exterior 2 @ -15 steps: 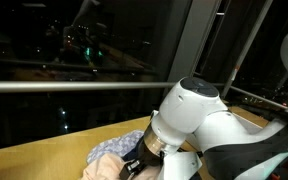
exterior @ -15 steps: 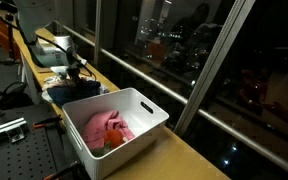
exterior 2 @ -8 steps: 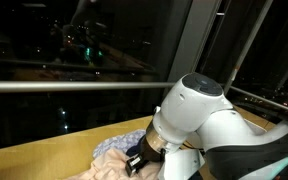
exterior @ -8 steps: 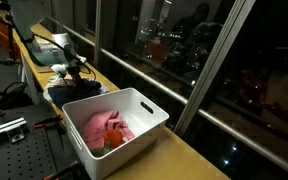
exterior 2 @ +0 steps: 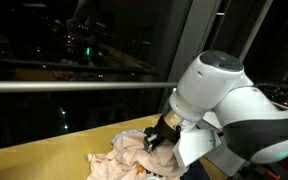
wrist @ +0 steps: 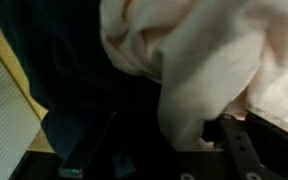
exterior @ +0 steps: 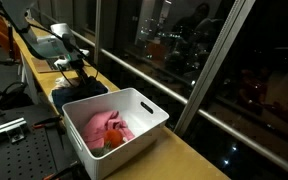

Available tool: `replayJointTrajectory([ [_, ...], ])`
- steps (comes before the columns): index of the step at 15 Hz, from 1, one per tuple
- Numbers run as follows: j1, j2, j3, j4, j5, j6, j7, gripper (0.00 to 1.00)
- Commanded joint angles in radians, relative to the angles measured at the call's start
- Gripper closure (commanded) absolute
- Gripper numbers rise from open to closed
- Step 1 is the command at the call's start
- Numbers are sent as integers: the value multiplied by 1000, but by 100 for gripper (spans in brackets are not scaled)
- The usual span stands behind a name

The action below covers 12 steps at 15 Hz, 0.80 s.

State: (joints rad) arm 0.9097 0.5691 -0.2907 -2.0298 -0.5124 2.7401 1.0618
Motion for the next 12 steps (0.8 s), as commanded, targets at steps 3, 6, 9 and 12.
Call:
replayJointTrajectory([
  [3, 15, -271, -12, -52, -149, -247, 74, 94],
  [6, -67, -394, 74, -42, -223, -411, 75, 94],
  [9, -182, -506, 185, -30, -225, -567, 33, 94],
  [12, -311, -637, 291, -37, -199, -698, -28, 94],
])
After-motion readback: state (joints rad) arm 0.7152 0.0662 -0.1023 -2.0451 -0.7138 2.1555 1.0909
